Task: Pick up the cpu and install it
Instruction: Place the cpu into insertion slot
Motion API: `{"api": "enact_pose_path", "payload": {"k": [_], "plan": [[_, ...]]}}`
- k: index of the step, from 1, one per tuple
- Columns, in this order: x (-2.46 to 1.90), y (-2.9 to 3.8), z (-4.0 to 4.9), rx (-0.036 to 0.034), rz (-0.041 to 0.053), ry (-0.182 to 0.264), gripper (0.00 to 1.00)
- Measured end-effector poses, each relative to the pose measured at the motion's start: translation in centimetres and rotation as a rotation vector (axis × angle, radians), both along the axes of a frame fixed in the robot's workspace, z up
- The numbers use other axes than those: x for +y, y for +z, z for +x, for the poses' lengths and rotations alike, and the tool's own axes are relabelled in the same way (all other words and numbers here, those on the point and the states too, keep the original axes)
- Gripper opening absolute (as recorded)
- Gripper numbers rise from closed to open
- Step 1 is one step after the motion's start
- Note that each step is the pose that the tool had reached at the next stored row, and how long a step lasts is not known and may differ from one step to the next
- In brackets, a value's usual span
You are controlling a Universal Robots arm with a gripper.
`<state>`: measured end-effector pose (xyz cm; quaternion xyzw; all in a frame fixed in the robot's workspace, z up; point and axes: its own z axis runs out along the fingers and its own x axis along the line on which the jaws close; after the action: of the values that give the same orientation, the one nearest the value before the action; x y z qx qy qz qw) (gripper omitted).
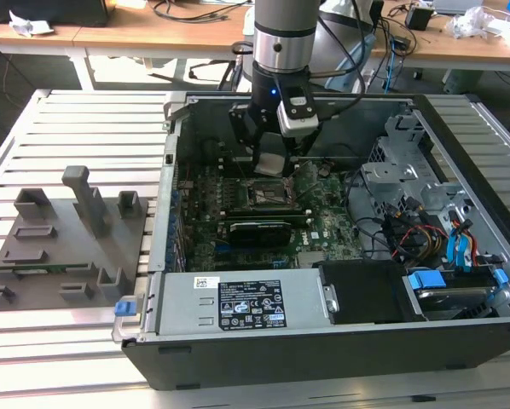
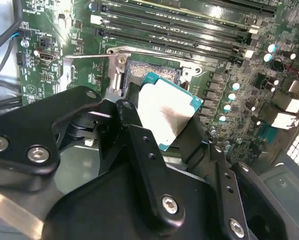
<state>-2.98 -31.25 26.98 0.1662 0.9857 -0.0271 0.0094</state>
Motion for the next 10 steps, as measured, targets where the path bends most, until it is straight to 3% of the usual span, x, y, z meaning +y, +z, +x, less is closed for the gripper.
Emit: {"api": "enact_pose_path", "payload": {"k": [10], "plan": [[0.0,0.0,0.0,0.0,-0.0004,-0.097,0.55]]}}
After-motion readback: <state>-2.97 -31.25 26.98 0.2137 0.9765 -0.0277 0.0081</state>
